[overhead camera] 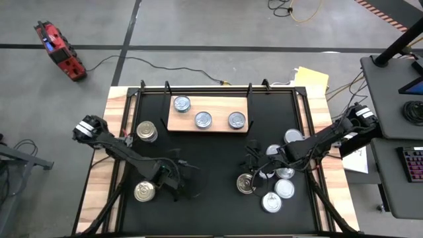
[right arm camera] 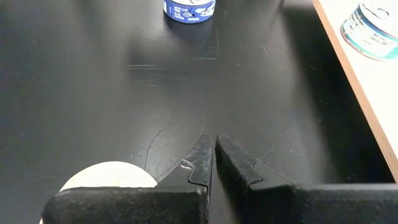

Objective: Stack canned seafood by type on shelf
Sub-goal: Stack the blue tuna can on top of the other blue tuna can on the shelf

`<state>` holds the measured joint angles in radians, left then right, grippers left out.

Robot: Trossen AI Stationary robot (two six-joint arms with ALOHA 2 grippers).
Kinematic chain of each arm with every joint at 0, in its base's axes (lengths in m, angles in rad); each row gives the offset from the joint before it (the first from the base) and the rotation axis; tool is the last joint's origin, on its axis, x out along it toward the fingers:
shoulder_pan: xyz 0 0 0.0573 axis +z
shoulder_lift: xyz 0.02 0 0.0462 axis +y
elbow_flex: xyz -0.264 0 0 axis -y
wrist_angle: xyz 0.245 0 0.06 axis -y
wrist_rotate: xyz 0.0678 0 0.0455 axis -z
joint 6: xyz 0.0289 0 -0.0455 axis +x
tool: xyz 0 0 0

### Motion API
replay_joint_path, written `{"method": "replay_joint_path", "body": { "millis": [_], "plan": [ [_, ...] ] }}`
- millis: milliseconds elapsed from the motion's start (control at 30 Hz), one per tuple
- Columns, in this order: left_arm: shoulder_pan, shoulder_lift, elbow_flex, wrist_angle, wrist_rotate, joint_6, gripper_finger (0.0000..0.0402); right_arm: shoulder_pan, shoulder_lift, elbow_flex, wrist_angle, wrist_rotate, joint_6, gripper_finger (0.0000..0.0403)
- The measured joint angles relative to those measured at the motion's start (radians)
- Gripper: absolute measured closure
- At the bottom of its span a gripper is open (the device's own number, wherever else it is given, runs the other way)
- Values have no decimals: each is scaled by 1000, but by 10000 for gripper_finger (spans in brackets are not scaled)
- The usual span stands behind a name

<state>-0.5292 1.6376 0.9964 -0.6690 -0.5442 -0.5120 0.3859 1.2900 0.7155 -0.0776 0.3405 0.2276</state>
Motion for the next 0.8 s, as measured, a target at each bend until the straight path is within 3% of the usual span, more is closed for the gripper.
{"method": "replay_joint_path", "body": {
  "millis": [200, 500, 633, 800],
  "plan": [
    [21, 72, -1, 1, 13, 7, 401, 0, 0, 0, 0, 0, 0, 390],
    [17, 71, 0, 9, 115, 11, 401, 0, 0, -1, -1, 0, -1, 390],
    [10, 69, 1, 49, 143, 86, 401, 0, 0, -2, 0, 0, 0, 390],
    [-8, 58, 2, 145, 300, 210, 402, 0, 0, -2, 0, 0, 0, 390]
  ]
}}
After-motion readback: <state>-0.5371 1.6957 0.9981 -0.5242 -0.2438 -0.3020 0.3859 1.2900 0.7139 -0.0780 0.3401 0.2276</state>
